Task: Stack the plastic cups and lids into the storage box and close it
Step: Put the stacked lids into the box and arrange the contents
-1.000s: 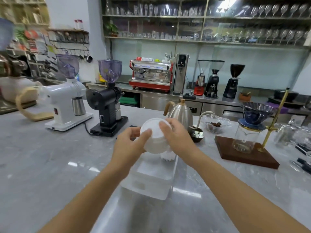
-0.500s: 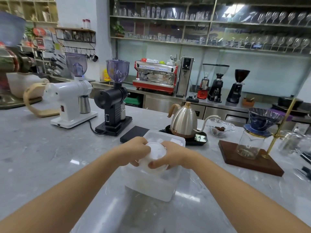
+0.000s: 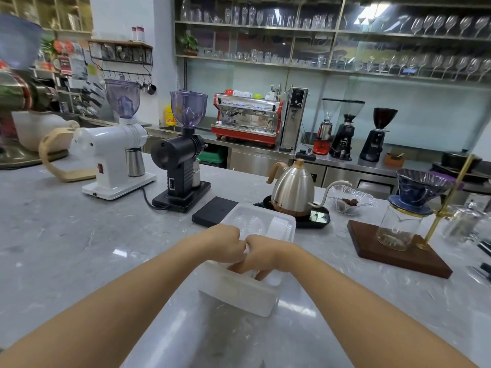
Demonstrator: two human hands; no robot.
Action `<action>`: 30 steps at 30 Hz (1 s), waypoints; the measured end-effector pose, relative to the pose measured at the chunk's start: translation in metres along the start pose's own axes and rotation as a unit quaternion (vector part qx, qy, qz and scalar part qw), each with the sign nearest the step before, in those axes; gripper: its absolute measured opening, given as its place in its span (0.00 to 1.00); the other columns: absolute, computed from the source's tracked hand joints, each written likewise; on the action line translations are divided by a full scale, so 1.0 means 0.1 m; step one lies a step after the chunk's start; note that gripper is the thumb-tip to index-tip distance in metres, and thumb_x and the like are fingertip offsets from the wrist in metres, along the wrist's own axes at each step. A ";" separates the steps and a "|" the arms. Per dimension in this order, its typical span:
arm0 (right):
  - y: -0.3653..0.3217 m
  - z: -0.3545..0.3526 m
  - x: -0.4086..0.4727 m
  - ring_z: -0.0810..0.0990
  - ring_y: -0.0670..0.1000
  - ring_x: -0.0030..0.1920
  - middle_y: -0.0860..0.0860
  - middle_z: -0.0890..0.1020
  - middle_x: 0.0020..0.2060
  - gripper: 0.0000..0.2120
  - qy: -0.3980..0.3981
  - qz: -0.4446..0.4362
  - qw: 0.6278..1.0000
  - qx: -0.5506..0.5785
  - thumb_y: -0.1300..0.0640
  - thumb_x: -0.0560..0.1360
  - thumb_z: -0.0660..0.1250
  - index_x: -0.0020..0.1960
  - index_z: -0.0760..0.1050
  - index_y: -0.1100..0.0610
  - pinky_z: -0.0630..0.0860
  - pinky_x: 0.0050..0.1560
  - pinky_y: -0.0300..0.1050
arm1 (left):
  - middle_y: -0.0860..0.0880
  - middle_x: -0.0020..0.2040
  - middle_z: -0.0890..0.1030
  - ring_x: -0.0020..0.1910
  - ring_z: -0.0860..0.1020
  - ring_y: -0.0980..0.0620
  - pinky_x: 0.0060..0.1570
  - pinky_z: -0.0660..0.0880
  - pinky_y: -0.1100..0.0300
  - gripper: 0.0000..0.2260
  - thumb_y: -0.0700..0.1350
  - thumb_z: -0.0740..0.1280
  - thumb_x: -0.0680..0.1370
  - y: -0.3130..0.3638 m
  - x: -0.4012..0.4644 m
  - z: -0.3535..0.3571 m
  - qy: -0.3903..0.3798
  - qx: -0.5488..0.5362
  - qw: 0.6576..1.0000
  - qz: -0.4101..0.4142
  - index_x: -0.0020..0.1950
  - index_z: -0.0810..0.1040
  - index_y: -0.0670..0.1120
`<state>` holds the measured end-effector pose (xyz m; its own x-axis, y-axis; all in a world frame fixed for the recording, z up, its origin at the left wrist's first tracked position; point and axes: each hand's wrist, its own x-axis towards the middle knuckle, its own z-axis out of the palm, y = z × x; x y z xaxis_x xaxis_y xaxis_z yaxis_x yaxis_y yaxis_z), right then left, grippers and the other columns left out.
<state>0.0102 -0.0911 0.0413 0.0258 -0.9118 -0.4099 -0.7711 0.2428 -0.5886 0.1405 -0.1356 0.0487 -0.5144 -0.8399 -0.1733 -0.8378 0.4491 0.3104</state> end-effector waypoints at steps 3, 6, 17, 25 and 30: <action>-0.02 0.02 0.02 0.81 0.55 0.61 0.51 0.80 0.62 0.23 -0.006 -0.020 1.000 0.007 0.52 0.73 0.75 0.66 0.76 0.57 0.82 0.58 0.51 | 0.42 0.63 0.81 0.51 0.74 0.46 0.48 0.69 0.57 0.16 0.48 0.57 0.84 0.00 0.01 0.01 0.003 0.008 1.000 0.029 0.65 0.77 0.42; -0.01 0.03 0.00 0.78 0.48 0.58 0.46 0.78 0.57 0.16 -0.048 -0.048 0.998 0.017 0.57 0.78 0.69 0.65 0.75 0.55 0.80 0.53 0.44 | 0.43 0.63 0.81 0.52 0.75 0.46 0.49 0.71 0.55 0.16 0.48 0.57 0.84 -0.01 -0.02 0.01 -0.017 0.021 0.998 0.050 0.67 0.75 0.43; -0.04 0.01 -0.07 0.74 0.54 0.46 0.55 0.75 0.44 0.04 -0.022 -0.075 0.975 -0.207 0.59 0.78 0.63 0.49 0.73 0.61 0.70 0.45 0.44 | 0.47 0.55 0.80 0.50 0.78 0.46 0.47 0.75 0.53 0.16 0.50 0.68 0.78 -0.10 0.03 0.10 -0.001 0.010 0.997 0.081 0.63 0.76 0.45; 0.11 -0.58 -0.32 0.81 0.46 0.54 0.47 0.82 0.56 0.17 0.114 -0.110 0.975 -0.156 0.60 0.77 0.67 0.65 0.78 0.52 0.78 0.53 0.39 | 0.50 0.48 0.83 0.54 0.81 0.47 0.50 0.78 0.54 0.15 0.56 0.66 0.77 -0.06 0.16 0.17 -0.012 0.033 0.997 0.074 0.55 0.82 0.48; 0.40 -0.79 -0.31 0.81 0.47 0.53 0.48 0.81 0.55 0.17 0.243 -0.076 0.960 -0.117 0.59 0.76 0.68 0.64 0.77 0.51 0.78 0.50 0.39 | 0.45 0.39 0.84 0.41 0.79 0.47 0.38 0.74 0.57 0.08 0.47 0.67 0.77 -0.02 0.24 0.24 0.035 0.004 0.997 0.063 0.43 0.80 0.44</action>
<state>-0.0718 -0.0798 0.0857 -0.1064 -0.9914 0.0763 -0.9053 0.0649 -0.4198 0.1259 -0.1494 0.0215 -0.6021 -0.7955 -0.0683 -0.7689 0.5546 0.3182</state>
